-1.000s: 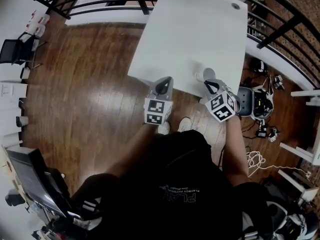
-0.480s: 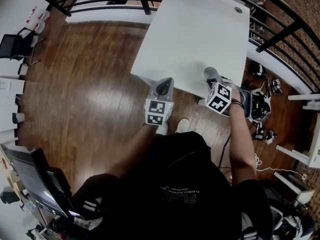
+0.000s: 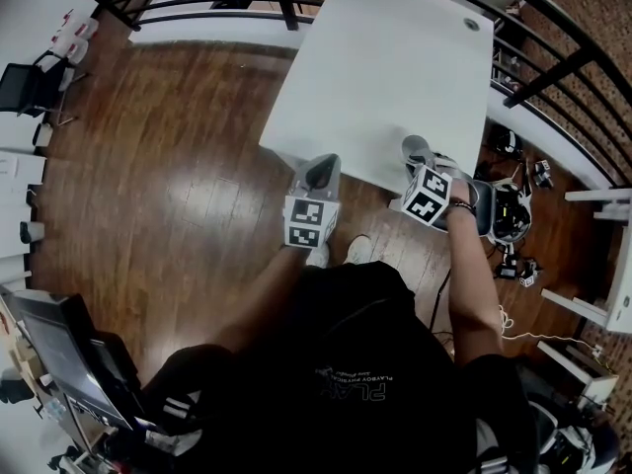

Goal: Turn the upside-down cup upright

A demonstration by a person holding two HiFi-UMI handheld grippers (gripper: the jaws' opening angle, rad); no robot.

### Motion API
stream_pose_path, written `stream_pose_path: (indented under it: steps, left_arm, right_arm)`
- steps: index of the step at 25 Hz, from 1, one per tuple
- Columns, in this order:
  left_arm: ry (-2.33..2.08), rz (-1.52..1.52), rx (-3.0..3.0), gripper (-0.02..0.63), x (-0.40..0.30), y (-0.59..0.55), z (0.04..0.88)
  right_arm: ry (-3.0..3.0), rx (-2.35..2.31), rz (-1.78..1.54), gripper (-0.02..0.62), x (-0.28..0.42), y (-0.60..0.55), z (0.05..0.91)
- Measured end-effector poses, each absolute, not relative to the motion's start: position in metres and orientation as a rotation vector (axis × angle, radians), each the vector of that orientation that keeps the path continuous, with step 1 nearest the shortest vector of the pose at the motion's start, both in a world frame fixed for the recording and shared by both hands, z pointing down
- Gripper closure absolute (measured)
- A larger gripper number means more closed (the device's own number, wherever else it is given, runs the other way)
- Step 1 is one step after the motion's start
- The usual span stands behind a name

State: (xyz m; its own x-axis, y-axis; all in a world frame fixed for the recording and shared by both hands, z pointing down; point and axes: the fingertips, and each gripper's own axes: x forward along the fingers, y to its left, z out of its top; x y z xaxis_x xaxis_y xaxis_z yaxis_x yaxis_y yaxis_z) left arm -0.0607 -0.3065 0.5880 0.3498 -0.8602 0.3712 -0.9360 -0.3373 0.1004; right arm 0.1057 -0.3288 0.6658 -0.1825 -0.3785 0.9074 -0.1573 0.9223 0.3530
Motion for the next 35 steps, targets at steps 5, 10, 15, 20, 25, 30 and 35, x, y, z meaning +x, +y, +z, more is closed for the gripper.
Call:
stream_pose_path:
  steps: [5, 10, 15, 20, 25, 30, 35]
  left_arm:
    - [-1.581, 0.355, 2.354, 0.607, -0.055, -0.309, 0.587]
    - [-1.554, 0.336, 2.388, 0.607, -0.052, -0.311, 0.585]
    - [-1.532, 0.325, 2.425, 0.609, -0.061, -0.301, 0.572]
    - [-1.509, 0.275, 2.443, 0.607, -0.069, -0.293, 0.555]
    - [-1.456, 0.243, 2.499, 0.607, -0.066, -0.282, 0.542]
    - [-1.420, 0.237, 2.593, 0.607, -0.057, -0.260, 0.533]
    - [-1.391, 0.268, 2.647, 0.607, -0.045, -0.235, 0.530]
  right_arm:
    - [-1.777, 0.484, -0.218, 0.468, 0.109, -0.328, 0.654]
    - [-1.885, 0.647, -0.223, 0.465, 0.107, -0.325, 0.612]
    - [-2.032, 0.905, -0.283, 0.505, 0.087, -0.286, 0.564]
    - [-2.387, 1.361, -0.002, 0.574, 0.076, -0.258, 0.504]
    - [-2.290, 1.701, 0.113, 0.581, 0.105, -0.241, 0.509]
    - [-2.189, 1.830, 0.054, 0.583, 0.118, -0.213, 0.523]
    - [-2.186, 1.931, 0.081, 0.583, 0.130, -0.194, 0.521]
